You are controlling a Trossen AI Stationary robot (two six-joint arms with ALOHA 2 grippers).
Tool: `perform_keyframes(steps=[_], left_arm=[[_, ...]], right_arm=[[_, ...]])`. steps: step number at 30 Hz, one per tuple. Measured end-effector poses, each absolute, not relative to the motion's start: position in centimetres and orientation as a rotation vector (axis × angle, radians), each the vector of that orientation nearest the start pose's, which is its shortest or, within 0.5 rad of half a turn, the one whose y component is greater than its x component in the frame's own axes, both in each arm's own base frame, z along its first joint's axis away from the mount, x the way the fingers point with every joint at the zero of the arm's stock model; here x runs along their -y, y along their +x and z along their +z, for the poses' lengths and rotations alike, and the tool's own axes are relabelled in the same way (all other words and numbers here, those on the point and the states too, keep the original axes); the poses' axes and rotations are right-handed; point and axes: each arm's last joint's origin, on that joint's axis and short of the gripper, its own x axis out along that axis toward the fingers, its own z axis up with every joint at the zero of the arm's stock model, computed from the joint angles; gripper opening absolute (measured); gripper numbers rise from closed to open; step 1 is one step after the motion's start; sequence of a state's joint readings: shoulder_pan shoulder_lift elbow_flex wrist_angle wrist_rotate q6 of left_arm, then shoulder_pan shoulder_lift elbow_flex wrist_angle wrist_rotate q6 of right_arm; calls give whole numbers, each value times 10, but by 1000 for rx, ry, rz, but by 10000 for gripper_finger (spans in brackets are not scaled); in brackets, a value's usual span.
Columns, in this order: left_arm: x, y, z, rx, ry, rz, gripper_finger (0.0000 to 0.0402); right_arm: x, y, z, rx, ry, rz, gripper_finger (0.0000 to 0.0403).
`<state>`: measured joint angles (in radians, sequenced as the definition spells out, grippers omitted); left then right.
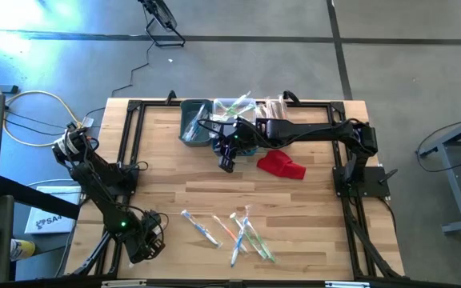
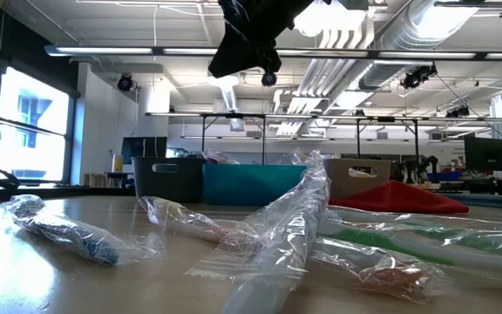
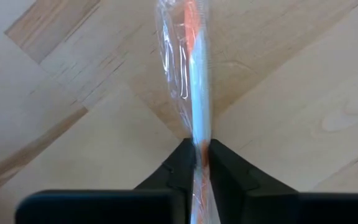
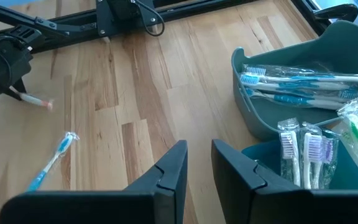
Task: Pick & Place Toothbrushes
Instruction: Put the left orange toothbrush into the white bin
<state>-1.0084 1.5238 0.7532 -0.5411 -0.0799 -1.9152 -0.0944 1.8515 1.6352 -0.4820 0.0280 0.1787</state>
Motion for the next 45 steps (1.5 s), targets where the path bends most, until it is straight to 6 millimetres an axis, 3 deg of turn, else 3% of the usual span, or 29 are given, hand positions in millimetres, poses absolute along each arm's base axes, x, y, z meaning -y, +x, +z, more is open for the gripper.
perform_keyframes(steps=[21, 34, 45], left_arm=[[212, 136, 147, -1331, -912, 489, 28], [209, 138, 157, -1261, -928, 433, 28], [177, 170, 172, -1185, -845, 372, 28]], right_arm=[[40, 416, 303, -687, 167, -166, 65], [52, 376, 354, -622, 120, -202, 57], [81, 352, 363, -676, 73, -219, 54]])
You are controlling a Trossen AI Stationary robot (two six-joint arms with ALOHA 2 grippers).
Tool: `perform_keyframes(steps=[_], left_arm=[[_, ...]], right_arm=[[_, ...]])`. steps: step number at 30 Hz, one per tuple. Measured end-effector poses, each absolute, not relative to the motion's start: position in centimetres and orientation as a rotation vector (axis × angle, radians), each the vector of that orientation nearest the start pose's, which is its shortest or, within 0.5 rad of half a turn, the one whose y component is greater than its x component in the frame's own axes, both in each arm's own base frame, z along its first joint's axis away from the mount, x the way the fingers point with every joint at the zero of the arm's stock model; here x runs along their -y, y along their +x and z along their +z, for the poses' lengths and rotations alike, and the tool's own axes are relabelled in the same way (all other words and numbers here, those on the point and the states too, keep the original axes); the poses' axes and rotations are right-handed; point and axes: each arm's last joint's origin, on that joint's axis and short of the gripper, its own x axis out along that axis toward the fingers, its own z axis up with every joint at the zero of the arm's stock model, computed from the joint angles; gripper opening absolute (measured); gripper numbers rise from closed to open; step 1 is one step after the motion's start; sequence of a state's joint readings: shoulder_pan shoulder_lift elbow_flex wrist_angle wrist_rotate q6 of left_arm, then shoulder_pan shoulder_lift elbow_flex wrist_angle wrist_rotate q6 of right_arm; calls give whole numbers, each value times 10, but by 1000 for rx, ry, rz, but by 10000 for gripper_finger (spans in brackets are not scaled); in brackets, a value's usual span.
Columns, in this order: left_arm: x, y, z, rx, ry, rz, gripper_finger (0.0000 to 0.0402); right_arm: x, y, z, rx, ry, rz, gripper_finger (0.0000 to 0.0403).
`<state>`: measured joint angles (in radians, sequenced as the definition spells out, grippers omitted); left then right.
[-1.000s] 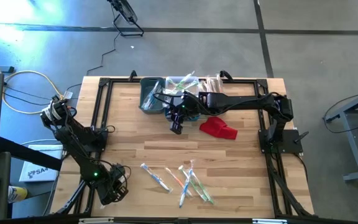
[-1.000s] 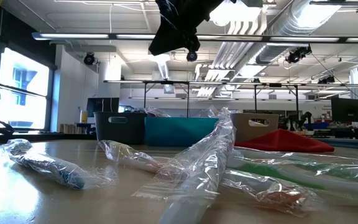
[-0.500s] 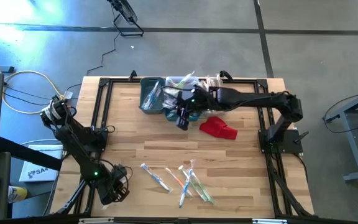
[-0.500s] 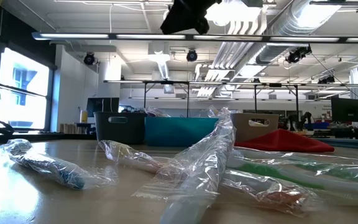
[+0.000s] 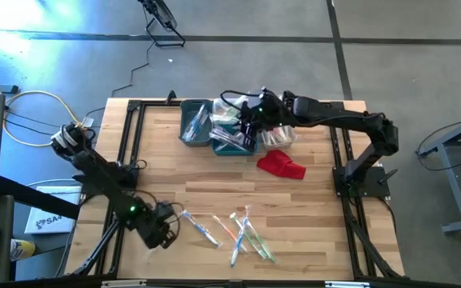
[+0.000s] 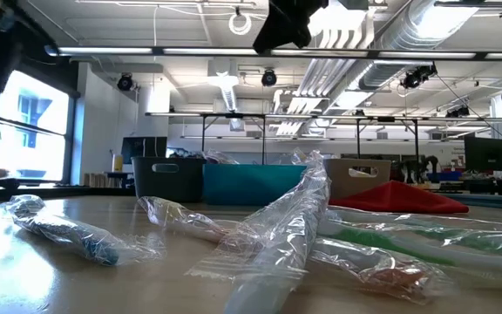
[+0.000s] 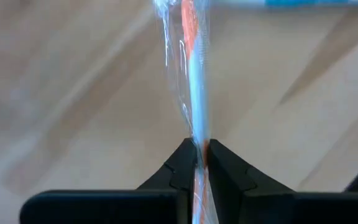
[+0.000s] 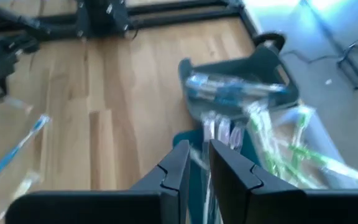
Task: Pick & Place Toothbrushes
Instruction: Put the left orange toothbrush into the white bin
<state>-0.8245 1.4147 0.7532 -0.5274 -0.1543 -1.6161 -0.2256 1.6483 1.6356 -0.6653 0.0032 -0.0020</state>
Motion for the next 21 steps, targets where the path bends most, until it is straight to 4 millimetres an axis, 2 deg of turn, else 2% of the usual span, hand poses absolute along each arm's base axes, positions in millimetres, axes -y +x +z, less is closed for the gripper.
perform_keyframes(steps=[12, 21], left_arm=[[100, 213, 199, -1030, -687, 308, 28], [32, 222, 232, -802, -600, 320, 28]], right_arm=[[104, 331, 350, -855, 196, -102, 54], [105, 333, 352, -809, 172, 0, 54]])
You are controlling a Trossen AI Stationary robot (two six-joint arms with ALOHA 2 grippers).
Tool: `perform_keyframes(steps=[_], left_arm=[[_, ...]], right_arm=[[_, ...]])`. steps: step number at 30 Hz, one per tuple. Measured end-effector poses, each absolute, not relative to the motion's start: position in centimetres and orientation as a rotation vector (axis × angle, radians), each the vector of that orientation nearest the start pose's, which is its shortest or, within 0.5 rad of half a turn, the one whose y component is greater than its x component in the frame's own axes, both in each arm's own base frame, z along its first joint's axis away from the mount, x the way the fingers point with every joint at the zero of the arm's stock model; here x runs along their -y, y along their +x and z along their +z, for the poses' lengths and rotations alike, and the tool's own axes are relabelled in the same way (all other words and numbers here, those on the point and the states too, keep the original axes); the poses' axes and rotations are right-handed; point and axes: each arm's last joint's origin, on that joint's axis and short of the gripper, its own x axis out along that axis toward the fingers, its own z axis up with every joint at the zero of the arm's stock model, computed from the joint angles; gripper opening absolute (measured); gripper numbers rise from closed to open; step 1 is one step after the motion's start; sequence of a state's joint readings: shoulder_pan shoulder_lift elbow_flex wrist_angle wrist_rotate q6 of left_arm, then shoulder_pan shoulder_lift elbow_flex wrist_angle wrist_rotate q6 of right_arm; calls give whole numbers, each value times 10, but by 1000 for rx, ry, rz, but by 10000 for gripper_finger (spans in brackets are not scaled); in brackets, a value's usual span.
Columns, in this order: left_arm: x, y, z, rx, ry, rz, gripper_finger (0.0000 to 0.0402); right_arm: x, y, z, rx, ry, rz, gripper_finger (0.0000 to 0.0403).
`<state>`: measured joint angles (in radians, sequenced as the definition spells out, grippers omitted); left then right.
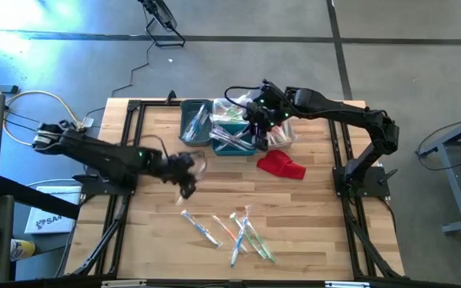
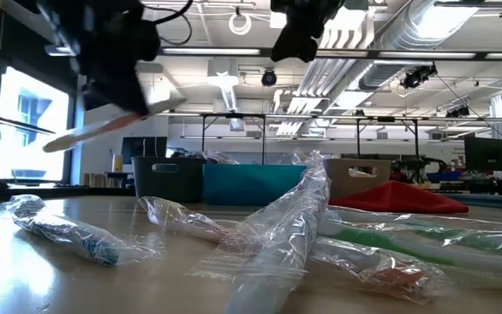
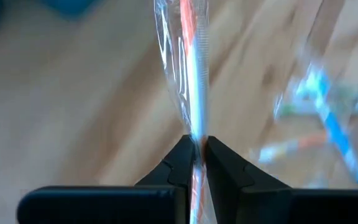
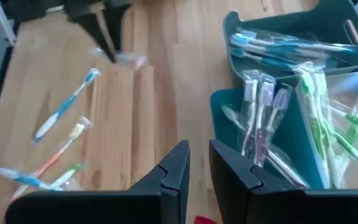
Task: Pick & Place Toothbrushes
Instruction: Put the left orange toothbrush into the white bin
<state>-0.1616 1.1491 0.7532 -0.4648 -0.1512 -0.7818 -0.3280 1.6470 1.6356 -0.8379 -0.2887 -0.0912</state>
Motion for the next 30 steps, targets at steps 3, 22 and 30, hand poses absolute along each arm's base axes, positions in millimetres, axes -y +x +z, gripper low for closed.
perform_keyframes(steps=[3, 22, 30], left_arm=[[11, 224, 245, -682, -572, 323, 28], [-92, 221, 283, -257, -495, 328, 28], [-121, 206, 284, -254, -430, 317, 28]], right_arm=[[107, 333, 353, -798, 173, 23, 54], [125, 345, 368, -559, 24, 15, 54], [136, 349, 379, -458, 55, -259, 54]])
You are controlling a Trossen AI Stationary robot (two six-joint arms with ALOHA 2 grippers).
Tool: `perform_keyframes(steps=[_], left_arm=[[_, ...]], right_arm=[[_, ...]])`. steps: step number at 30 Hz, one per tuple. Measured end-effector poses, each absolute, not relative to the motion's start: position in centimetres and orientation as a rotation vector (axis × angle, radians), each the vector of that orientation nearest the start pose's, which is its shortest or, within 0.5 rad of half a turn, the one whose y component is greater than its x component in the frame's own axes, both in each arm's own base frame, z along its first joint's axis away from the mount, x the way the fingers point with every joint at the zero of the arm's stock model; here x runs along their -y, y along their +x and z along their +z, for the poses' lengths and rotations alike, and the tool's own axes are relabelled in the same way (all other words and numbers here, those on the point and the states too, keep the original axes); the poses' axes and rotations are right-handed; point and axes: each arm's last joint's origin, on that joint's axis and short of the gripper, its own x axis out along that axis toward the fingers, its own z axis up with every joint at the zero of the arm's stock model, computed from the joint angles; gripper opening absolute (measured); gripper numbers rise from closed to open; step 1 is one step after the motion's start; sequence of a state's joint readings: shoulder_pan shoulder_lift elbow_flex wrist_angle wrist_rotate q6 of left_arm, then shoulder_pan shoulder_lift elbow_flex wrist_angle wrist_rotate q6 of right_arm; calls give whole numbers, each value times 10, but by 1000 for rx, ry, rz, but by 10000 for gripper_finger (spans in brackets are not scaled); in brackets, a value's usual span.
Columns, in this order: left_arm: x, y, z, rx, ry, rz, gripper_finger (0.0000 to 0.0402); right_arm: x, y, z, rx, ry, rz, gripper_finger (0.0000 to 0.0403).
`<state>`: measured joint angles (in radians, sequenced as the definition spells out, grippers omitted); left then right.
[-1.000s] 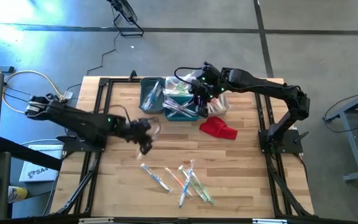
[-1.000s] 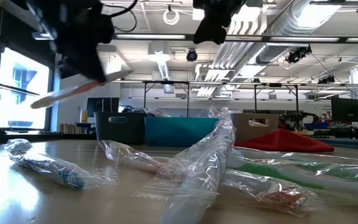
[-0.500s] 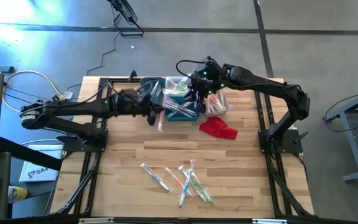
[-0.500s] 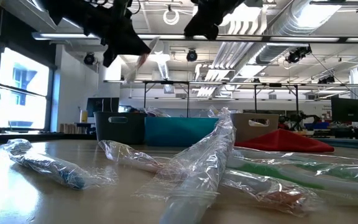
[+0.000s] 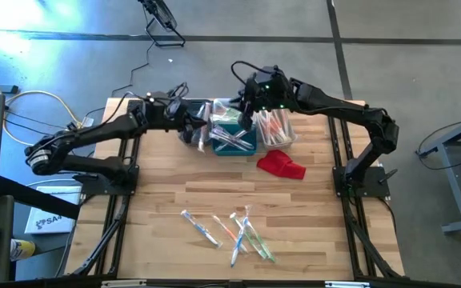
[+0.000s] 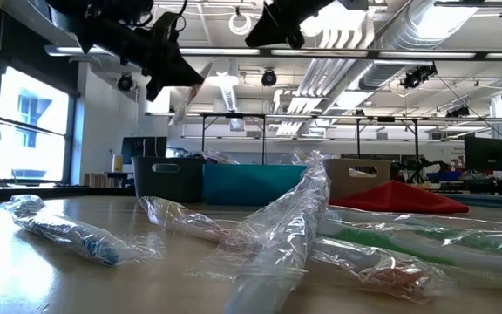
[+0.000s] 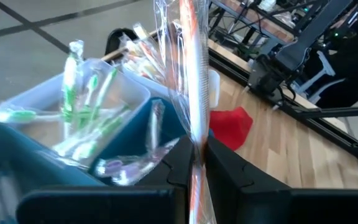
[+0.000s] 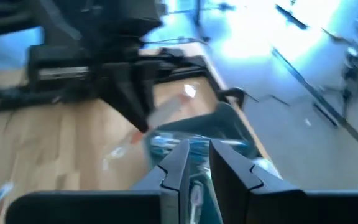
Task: Pick & Place Toothbrushes
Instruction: Put the left orange toothbrush into the white bin
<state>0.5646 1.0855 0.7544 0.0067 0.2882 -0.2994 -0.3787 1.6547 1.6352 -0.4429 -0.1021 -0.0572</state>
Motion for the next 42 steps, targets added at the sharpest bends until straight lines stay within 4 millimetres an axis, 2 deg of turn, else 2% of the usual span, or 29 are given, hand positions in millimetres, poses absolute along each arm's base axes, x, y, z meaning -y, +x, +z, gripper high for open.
perform_keyframes(steps=[4, 7, 13, 16, 20, 23, 27, 32, 39, 42], left_arm=[[-135, 196, 284, -248, -415, 294, 28], [-144, 189, 285, -240, -405, 286, 28], [-155, 182, 291, -174, -380, 284, 28], [-156, 185, 295, -126, -346, 266, 28], [-164, 195, 297, -43, -347, 227, 28], [-170, 201, 296, 15, -359, 203, 28], [-173, 205, 300, 72, -305, 165, 28], [-173, 206, 298, 60, -267, 132, 28], [-172, 206, 298, 61, -282, 130, 28], [-169, 210, 298, 58, -273, 117, 28]], right_arm=[[144, 349, 374, -462, 183, -378, 54], [152, 351, 362, -489, 281, -419, 54], [159, 351, 319, -508, 380, -443, 54], [159, 356, 303, -409, 380, -370, 54], [155, 361, 297, -139, 342, -197, 54], [151, 359, 289, -52, 294, -162, 54], [154, 356, 282, -51, 329, -173, 54], [153, 354, 271, -122, 360, -236, 54], [152, 355, 271, -117, 356, -251, 57], [149, 356, 271, -119, 338, -262, 73]])
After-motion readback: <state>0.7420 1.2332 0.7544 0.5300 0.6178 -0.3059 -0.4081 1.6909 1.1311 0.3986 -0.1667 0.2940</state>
